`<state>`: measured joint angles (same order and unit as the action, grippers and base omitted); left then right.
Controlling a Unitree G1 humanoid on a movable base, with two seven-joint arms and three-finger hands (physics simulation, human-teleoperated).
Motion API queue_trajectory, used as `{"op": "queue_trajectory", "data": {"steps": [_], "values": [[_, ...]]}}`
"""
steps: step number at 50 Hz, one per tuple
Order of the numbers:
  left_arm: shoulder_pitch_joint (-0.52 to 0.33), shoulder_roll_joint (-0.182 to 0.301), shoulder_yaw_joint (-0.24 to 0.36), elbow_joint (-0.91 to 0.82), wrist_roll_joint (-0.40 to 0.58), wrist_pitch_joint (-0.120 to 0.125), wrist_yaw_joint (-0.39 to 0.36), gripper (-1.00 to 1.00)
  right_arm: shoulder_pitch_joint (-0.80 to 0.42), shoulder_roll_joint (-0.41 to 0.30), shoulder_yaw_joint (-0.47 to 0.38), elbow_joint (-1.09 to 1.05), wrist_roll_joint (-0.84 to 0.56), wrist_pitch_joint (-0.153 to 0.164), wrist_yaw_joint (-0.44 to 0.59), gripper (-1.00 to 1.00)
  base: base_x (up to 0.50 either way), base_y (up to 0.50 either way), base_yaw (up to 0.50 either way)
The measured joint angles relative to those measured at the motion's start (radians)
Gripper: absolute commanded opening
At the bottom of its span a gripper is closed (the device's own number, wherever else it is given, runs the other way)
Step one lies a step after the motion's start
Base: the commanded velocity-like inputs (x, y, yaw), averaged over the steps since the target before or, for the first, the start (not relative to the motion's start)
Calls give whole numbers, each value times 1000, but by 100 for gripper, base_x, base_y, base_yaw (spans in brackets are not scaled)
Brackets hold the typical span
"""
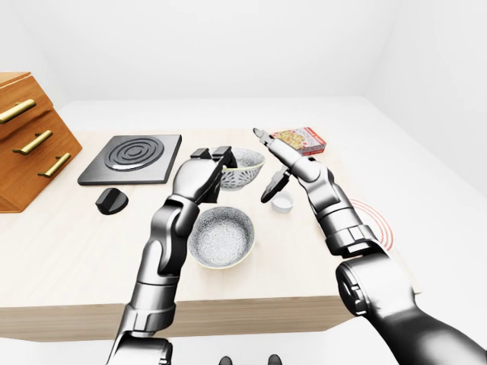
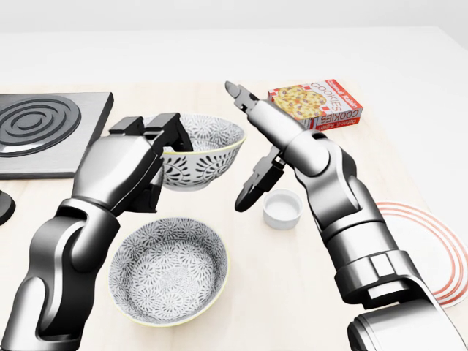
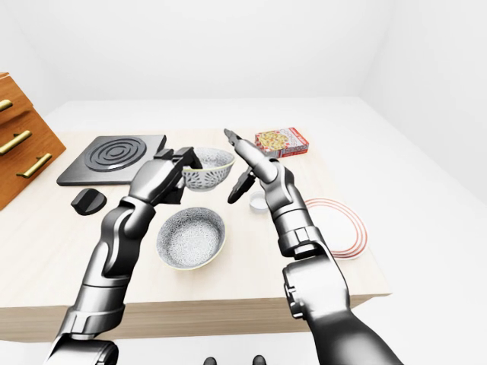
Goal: Pick the akita bowl from table center and place it on the plate.
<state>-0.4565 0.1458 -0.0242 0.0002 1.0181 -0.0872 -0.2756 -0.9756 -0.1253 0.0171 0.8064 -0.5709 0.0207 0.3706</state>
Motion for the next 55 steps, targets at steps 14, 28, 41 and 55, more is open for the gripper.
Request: {"op": "queue_trajectory", "data": {"steps": [14, 28, 41, 55], "values": [[22, -23, -14, -54, 3, 0, -34, -100, 3, 4, 2, -1, -6, -4, 5, 86, 0, 0, 0], [17, -23, -10, -80, 3, 0, -51, -100, 13, -2, 4, -5, -29, -6, 7, -100, 0, 0, 0], [18, -25, -18, -91, 24, 0, -58, -100, 7, 2, -3, -2, -51, -4, 19, -100, 0, 0, 0], [20, -25, -22, -97, 42, 0, -61, -99, 4, 4, -1, -5, -58, 4, 10, -100, 0, 0, 0]]}}
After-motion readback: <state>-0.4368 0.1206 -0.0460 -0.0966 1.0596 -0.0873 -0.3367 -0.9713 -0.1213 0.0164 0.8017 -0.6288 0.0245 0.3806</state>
